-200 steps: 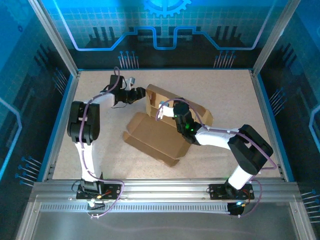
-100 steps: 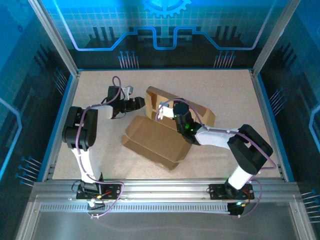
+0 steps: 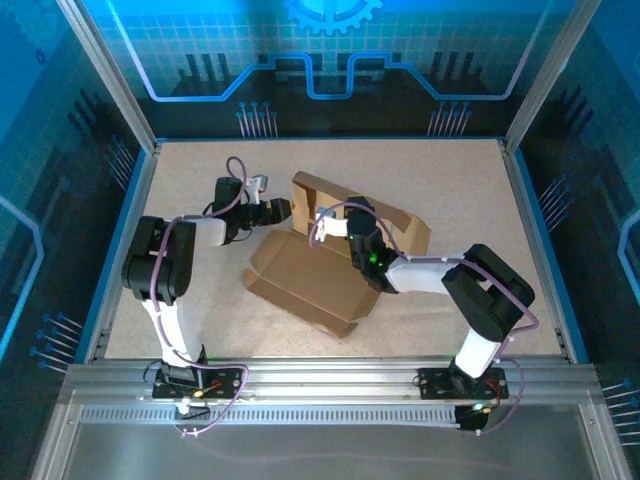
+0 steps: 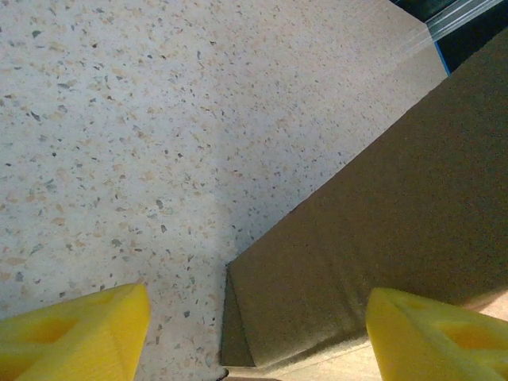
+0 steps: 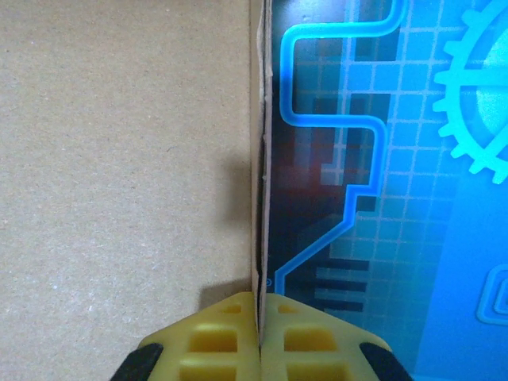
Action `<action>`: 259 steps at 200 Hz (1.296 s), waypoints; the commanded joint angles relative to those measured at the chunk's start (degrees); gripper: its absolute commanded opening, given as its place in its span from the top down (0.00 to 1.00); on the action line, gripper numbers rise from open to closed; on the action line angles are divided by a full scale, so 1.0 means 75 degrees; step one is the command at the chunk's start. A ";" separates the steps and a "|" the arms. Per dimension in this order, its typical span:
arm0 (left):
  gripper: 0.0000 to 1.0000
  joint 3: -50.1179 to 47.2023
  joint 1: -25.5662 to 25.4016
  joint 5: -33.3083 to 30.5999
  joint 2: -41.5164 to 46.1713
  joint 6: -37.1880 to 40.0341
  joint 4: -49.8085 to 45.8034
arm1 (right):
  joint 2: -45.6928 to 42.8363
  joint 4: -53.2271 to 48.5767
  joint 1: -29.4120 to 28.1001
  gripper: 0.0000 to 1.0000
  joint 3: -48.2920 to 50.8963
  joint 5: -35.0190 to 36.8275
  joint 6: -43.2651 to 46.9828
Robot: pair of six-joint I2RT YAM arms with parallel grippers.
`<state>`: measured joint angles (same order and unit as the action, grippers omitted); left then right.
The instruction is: Fold the paper box
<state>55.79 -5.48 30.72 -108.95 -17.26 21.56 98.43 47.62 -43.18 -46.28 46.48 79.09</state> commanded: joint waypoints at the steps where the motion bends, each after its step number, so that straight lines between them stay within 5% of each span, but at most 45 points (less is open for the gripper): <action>1: 0.25 -0.0216 -0.0192 0.0413 0.0473 0.0543 0.0061 | 0.0182 0.0626 -0.0173 1.00 0.0191 -0.0138 0.0406; 89: 0.22 -0.0415 -0.0237 0.0885 0.0518 0.0741 0.0498 | 0.0141 0.0448 -0.0187 1.00 0.0253 -0.0041 0.0248; 259: 0.55 0.0649 -0.0939 -0.0941 0.0110 0.1968 -0.1479 | -0.0197 -0.0188 -0.0440 1.00 0.0523 -0.0199 0.0092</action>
<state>60.36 -10.83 27.29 -108.51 -4.14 13.02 97.65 49.34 -44.75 -43.35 46.06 80.29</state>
